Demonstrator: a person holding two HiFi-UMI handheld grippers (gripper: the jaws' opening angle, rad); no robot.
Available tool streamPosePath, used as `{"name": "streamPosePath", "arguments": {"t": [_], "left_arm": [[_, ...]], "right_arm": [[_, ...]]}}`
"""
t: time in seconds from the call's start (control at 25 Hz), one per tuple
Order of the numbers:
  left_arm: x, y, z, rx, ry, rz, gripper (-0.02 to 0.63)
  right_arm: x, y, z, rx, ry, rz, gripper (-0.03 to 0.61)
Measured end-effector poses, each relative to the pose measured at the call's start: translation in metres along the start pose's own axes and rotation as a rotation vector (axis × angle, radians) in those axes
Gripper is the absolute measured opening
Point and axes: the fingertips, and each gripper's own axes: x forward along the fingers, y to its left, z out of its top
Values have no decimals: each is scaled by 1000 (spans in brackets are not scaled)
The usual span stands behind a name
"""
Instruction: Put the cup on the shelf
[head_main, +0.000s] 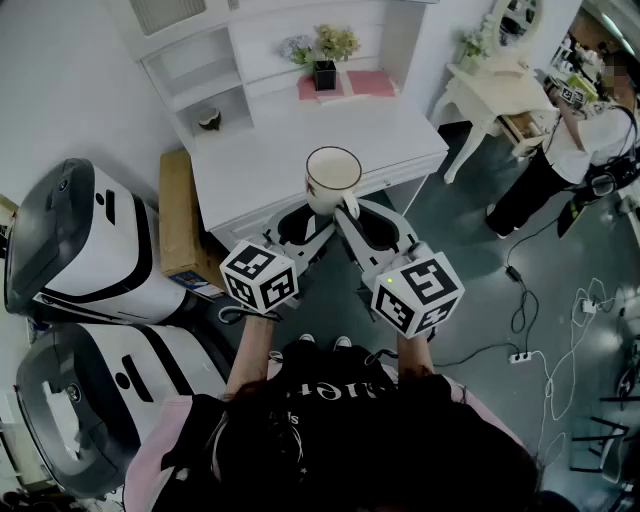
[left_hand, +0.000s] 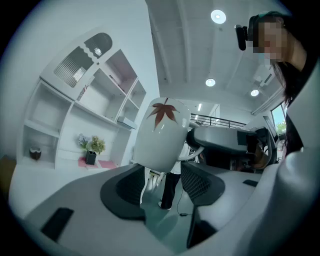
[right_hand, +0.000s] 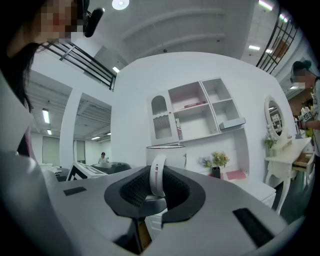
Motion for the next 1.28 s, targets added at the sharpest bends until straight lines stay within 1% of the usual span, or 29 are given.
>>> {"name": "streamPosePath", "arguments": {"t": [0.52,0.92,1.12,1.28], "left_arm": [[11,-4,-7,-14,2,6,236],[45,-14,-14,-11,9,11,236],[59,-17,-20,-4,12,35,235],[70,-16,-24,-17,17,54,236]], "right_arm": [[-6,-11,-4,-6,10,2,84],[-19,-44,-3,-4,8,5,84],[-26,-57,-5,-18,11,21,84],[-26,-67,-7,-26,20,34,84]]}}
